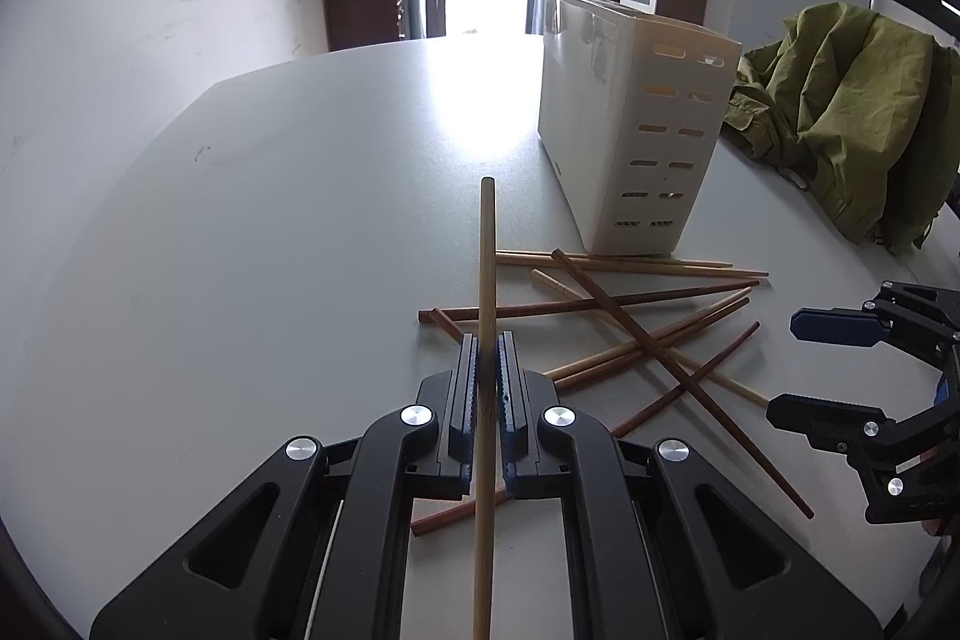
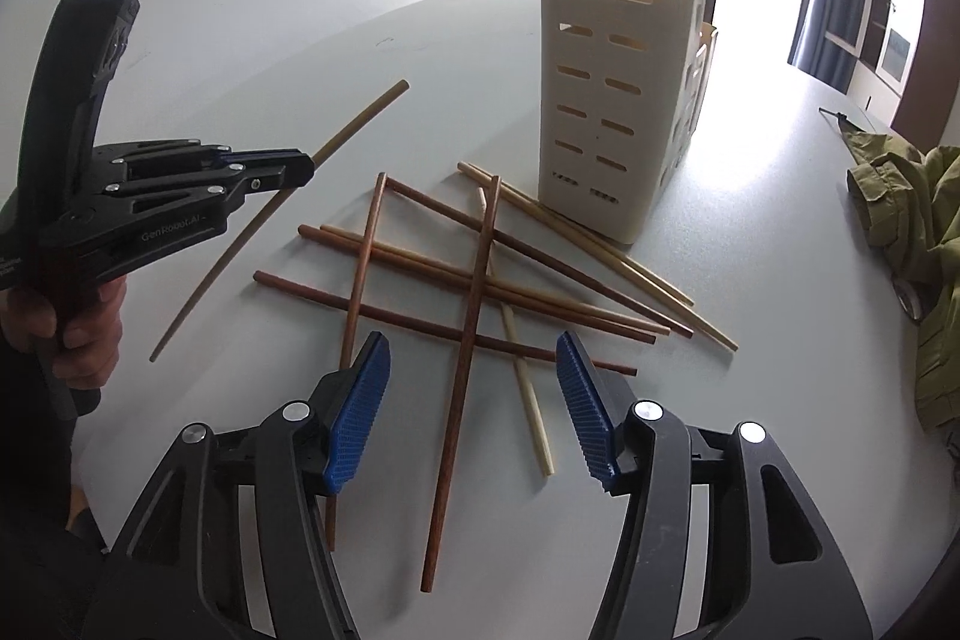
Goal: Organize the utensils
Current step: 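Lift both held chopsticks upright and carry them toward the white holder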
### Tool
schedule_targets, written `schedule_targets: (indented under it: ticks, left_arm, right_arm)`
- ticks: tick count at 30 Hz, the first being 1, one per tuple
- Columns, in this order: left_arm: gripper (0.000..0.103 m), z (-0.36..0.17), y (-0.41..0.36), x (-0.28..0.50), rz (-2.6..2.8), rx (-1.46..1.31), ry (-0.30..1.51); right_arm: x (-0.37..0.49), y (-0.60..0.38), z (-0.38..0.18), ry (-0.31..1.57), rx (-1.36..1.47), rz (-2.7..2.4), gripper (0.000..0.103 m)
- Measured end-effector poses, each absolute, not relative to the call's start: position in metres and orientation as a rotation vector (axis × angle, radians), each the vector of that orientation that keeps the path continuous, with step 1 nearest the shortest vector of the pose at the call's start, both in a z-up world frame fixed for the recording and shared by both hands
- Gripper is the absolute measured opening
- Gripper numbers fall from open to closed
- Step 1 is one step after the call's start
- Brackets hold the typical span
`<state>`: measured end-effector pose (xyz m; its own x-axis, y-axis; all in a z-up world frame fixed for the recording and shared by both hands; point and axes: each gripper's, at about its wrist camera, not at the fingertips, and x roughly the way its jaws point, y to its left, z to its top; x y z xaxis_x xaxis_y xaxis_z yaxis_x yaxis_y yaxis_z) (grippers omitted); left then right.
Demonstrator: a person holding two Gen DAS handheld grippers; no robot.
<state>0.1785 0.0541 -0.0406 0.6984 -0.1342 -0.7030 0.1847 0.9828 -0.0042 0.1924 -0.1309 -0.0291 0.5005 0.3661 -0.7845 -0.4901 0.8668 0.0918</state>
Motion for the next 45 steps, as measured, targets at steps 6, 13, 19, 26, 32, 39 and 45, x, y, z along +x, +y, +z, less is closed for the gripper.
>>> schedule_targets:
  ticks: [6,13,19,26,32,39,45]
  left_arm:
    - [0.006,-0.039,0.071,0.185,-0.141,0.049,0.772]
    - [0.006,-0.046,0.115,0.188,-0.067,-0.018,0.773]
    - [0.006,-0.055,0.136,0.188,-0.053,-0.061,0.784]
    - [0.006,-0.04,0.149,0.177,-0.046,-0.075,0.736]
    - [0.006,-0.032,0.177,0.164,0.012,-0.099,0.714]
    - [0.006,-0.034,0.208,0.155,0.065,-0.133,0.716]
    - [0.006,-0.034,0.219,0.15,0.077,-0.135,0.714]
  right_arm:
    - [0.225,-0.082,-0.036,0.944,-0.153,0.658,0.057]
    - [0.235,-0.016,-0.059,1.002,-0.193,0.796,0.048]
    - [0.218,0.017,-0.067,1.028,-0.212,0.893,0.045]
    - [0.198,0.041,-0.066,1.025,-0.226,0.948,0.045]
    - [0.184,0.074,-0.076,1.029,-0.251,0.996,0.045]
    - [0.174,0.107,-0.082,1.025,-0.29,1.018,0.034]
    - [0.173,0.117,-0.084,1.011,-0.339,0.996,0.027]
